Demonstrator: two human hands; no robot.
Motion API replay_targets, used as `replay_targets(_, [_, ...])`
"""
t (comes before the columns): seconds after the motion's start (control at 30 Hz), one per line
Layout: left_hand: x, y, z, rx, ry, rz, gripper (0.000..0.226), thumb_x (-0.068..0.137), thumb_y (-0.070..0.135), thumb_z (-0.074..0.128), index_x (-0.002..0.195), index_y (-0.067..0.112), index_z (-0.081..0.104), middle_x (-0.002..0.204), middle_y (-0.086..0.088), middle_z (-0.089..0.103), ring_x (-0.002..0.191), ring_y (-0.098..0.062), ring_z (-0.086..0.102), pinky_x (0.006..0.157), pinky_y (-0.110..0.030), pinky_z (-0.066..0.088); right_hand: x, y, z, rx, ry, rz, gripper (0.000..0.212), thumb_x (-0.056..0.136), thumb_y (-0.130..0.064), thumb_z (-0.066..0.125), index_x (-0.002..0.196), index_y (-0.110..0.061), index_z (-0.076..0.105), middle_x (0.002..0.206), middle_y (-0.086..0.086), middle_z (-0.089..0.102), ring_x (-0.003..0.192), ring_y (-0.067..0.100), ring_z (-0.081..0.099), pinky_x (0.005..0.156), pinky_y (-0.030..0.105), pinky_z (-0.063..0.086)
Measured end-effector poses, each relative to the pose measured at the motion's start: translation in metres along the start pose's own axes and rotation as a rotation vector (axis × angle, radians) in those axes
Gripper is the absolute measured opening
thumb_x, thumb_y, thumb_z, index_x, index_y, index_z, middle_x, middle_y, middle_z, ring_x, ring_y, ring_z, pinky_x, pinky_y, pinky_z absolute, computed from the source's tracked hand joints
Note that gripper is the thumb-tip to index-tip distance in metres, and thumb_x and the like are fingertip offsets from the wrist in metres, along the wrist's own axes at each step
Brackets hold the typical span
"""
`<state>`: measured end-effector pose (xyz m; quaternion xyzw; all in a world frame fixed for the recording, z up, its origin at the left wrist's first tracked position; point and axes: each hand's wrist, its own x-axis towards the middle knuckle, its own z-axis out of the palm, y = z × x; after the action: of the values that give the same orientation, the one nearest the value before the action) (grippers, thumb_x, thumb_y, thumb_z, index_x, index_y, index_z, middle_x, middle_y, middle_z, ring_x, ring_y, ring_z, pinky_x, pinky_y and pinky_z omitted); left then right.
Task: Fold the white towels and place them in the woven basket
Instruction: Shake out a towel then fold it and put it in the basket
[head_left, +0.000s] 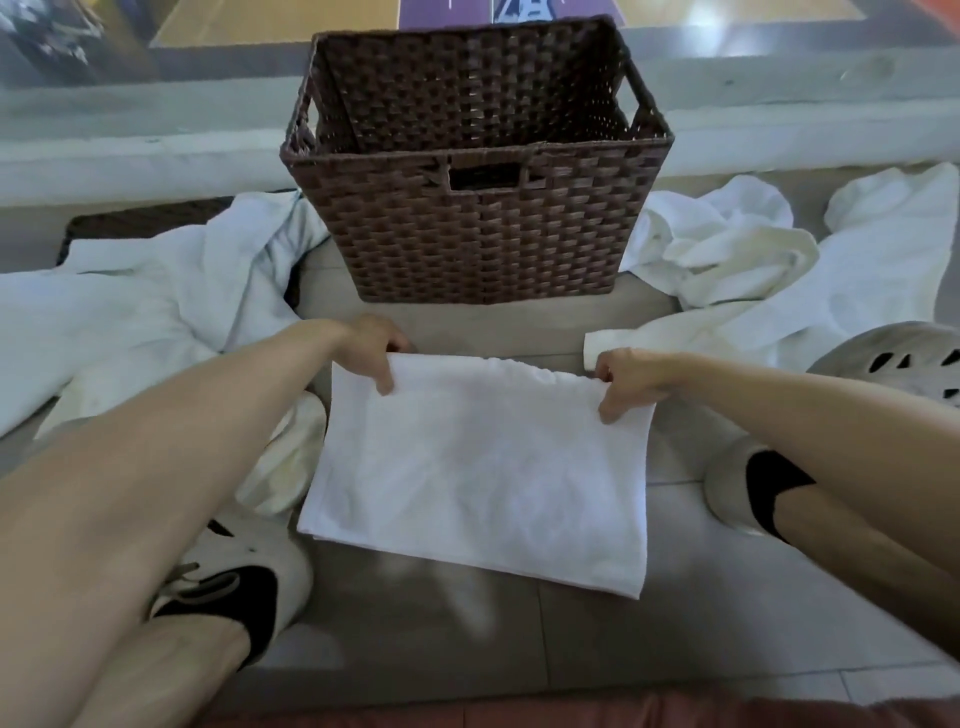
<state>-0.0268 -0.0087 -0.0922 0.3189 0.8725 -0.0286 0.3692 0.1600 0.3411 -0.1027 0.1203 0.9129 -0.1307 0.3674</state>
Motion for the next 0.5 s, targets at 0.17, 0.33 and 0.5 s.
replay_targets(0.17, [-0.078,0.003,-0.052,0.037,0.191,0.037,0.032,0.073,0.030,0.095,0.091,0.030,0.069,0.096,0.005,0.070,0.087,-0.017,0.065,0.075,-0.042,0.056,-0.056,-0.010,-0.066,0.057,0.174,-0.111,0.034,0.063,-0.042,0.083,0.084,-0.019,0.070,0.094,0.002,0.070,0.087,0.024,0.066,0.075,0.046,0.056])
replay_targets(0.33, [-0.164,0.007,-0.082,0.108,0.610,0.149,0.032,0.076,0.019,0.083,0.081,0.029,0.053,0.078,0.008,0.060,0.073,-0.018,0.056,0.063,-0.039,0.045,-0.128,-0.024,-0.119,-0.045,0.696,-0.323,0.018,0.075,-0.024,0.076,0.086,-0.026,0.061,0.081,-0.004,0.064,0.077,0.023,0.060,0.067,0.042,0.051])
replay_targets(0.5, [-0.160,0.011,-0.014,0.428,0.919,0.215,0.029,0.069,0.022,0.071,0.093,0.022,0.055,0.096,-0.004,0.054,0.080,-0.034,0.059,0.055,-0.038,0.043,-0.113,-0.011,-0.055,-0.386,1.060,-0.496,0.044,0.069,-0.021,0.073,0.108,-0.013,0.054,0.097,0.011,0.057,0.085,0.037,0.058,0.073,0.046,0.045])
